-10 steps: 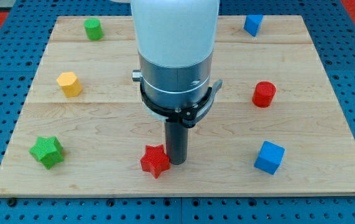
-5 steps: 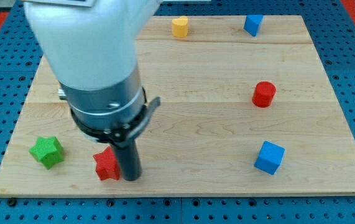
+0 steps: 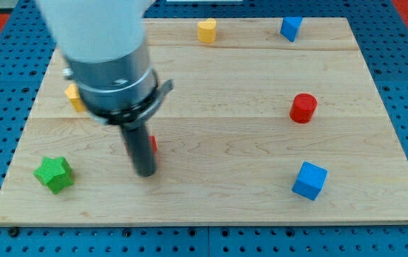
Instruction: Keep red star in between green star and yellow hexagon
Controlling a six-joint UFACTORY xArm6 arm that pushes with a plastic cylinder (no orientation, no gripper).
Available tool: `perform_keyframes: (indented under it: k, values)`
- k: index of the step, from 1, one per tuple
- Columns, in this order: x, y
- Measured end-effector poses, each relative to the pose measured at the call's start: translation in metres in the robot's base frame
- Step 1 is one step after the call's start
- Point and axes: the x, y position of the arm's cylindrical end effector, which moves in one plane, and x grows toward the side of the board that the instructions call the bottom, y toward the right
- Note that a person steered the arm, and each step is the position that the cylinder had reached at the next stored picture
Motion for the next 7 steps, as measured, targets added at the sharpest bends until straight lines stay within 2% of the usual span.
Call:
perform_keyframes:
  k: [1,2,3,4,5,6,7]
  values:
    - [-0.045,0.025]
    - [-0.009,0.000]
    - [-0.005,-0.013]
    - [0.009,-0.054]
    - [-0.014,-0.092]
    - [-0.037,-0.098]
    - [-0.040,-0.078]
